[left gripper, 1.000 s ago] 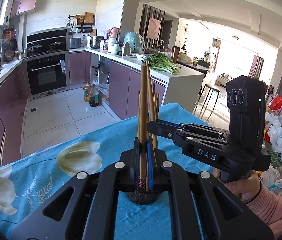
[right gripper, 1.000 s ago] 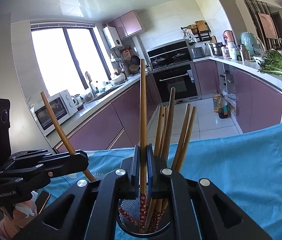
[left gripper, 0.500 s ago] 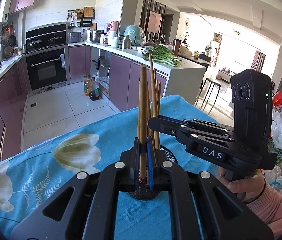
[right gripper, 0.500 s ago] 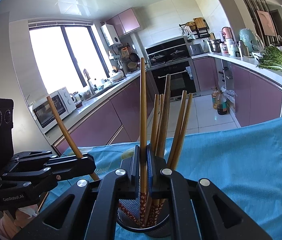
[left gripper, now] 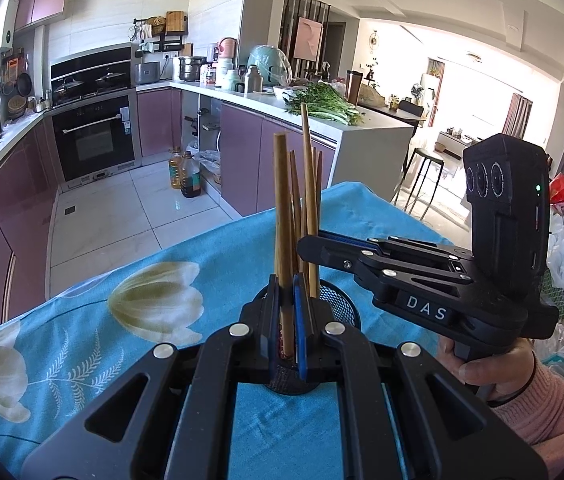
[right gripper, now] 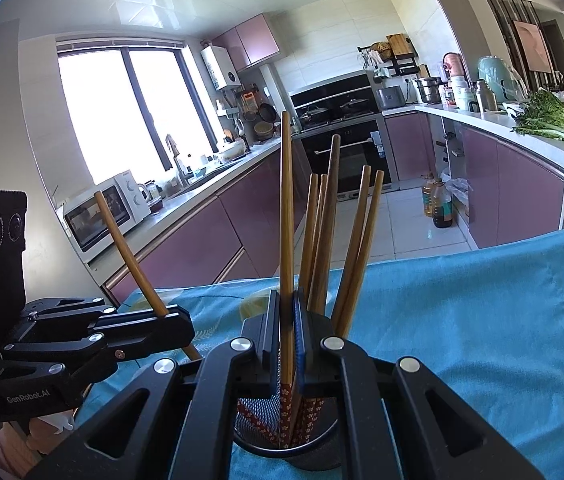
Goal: Organize utensils
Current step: 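Lower both chopsticks into the mesh holder, then open both tools and pull them back from the holder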
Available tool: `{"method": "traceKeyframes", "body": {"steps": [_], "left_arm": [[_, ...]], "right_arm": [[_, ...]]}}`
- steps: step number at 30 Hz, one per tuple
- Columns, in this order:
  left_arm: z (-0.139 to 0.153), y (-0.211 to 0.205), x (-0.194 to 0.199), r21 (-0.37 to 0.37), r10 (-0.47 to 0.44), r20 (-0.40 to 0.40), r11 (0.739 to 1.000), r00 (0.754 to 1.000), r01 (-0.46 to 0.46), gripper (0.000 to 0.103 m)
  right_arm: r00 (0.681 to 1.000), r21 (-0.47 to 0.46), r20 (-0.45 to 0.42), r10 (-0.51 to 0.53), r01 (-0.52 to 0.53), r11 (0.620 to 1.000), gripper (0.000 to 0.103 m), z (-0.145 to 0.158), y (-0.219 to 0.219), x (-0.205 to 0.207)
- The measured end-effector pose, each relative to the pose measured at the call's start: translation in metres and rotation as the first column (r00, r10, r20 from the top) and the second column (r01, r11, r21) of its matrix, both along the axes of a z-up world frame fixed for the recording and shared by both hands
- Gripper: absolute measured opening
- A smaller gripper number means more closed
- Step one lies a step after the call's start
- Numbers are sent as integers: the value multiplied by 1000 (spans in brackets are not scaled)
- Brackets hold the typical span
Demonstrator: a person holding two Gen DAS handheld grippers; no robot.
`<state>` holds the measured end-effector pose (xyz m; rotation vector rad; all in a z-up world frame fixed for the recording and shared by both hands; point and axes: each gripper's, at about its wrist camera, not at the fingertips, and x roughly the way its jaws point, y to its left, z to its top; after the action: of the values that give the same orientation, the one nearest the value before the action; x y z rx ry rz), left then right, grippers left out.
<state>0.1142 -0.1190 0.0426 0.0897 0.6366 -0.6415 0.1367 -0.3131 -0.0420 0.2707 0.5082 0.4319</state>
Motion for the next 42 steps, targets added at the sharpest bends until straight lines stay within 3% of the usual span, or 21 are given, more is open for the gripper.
{"method": "traceKeyframes", "body": {"steps": [24,37,42], "left_arm": [[-9,-12,20,21,14,-4,1000,1000,-14,8],[-35,-14,37,35,19,-61,999,998,-17,9],[-41,-8,33,18,27,-63,1000,998,-26,20]], "right_arm": [[999,-5,-43,9,-9,1000,7,-15,-2,0],[999,1,-50,5,-5,1000,9,-18,-4,0],[999,-3,-47,8,-8,1000,16,-20,-2,-3]]}}
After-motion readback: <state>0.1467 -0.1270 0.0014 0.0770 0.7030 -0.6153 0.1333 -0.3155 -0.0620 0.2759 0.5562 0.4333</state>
